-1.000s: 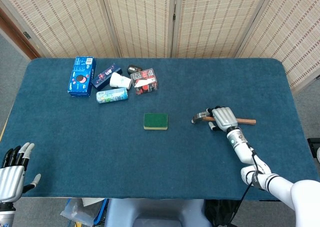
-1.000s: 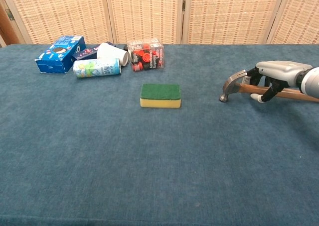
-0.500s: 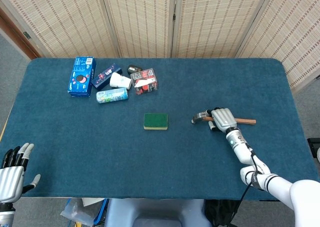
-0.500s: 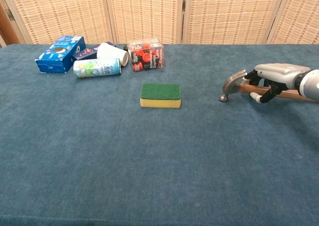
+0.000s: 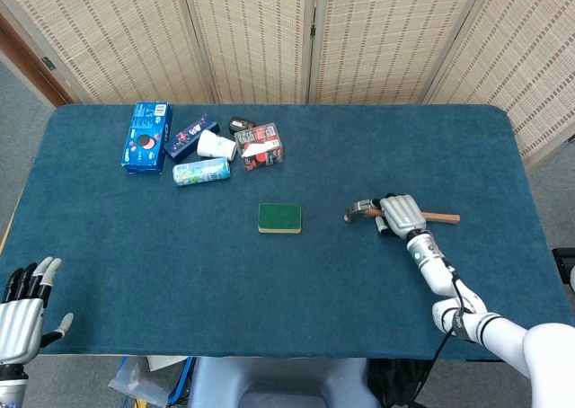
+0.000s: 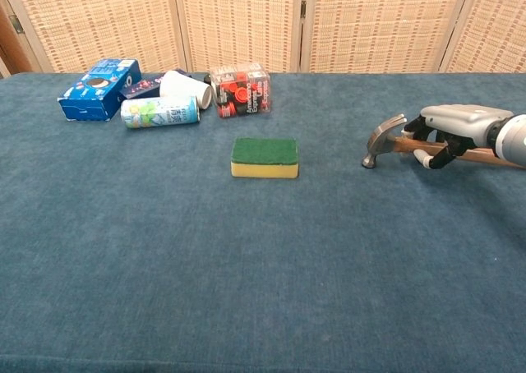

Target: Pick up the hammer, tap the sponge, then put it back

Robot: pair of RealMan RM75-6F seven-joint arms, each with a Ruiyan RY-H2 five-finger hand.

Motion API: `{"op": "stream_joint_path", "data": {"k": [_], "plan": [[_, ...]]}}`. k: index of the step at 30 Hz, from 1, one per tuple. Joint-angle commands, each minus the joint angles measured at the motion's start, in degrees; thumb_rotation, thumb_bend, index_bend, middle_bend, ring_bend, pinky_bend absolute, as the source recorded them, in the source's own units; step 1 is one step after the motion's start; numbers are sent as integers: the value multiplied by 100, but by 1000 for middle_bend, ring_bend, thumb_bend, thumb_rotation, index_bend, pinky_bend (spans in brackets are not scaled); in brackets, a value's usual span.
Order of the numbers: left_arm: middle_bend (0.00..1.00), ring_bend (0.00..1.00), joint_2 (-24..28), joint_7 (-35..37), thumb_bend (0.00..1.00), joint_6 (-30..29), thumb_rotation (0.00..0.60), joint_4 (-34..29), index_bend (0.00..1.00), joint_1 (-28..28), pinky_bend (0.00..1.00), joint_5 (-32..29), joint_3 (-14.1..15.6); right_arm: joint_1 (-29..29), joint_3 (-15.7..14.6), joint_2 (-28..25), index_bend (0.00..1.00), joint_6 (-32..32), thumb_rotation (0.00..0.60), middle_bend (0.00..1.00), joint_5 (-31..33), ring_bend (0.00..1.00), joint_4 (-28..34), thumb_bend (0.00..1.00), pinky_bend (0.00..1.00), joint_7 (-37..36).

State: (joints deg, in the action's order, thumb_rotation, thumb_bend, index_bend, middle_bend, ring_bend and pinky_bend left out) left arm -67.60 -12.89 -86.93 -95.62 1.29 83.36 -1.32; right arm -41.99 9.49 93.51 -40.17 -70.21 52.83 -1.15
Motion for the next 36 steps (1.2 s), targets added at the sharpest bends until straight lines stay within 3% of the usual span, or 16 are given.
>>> {"op": "stream_joint_path", "data": {"k": [1,16,22,28,36], "plan": [[0,0,-5,9,262,-3,600,8,0,-3,0,-4,-2,4,0,-5,449,-10,600,522,-1,300,8,618,324,-5],[0,0,-2,55,262,-11,600,40,0,-29,0,-35,-2,129,-20,-78,565,-402,600,667,-252,469,100,705,362,-350],[0,0,22,92,262,-49,600,45,0,-52,0,-26,-4,231,-3,-211,593,-731,600,720,-384,547,272,714,476,-470],[0,0,44,115,261,-71,600,37,0,-58,0,6,-4,311,38,-351,631,-1032,600,776,-465,646,541,715,664,-478],[0,0,79,110,262,-88,600,16,0,-70,0,33,5,247,151,-521,645,-1217,600,803,-536,695,1081,715,721,-385]]}}
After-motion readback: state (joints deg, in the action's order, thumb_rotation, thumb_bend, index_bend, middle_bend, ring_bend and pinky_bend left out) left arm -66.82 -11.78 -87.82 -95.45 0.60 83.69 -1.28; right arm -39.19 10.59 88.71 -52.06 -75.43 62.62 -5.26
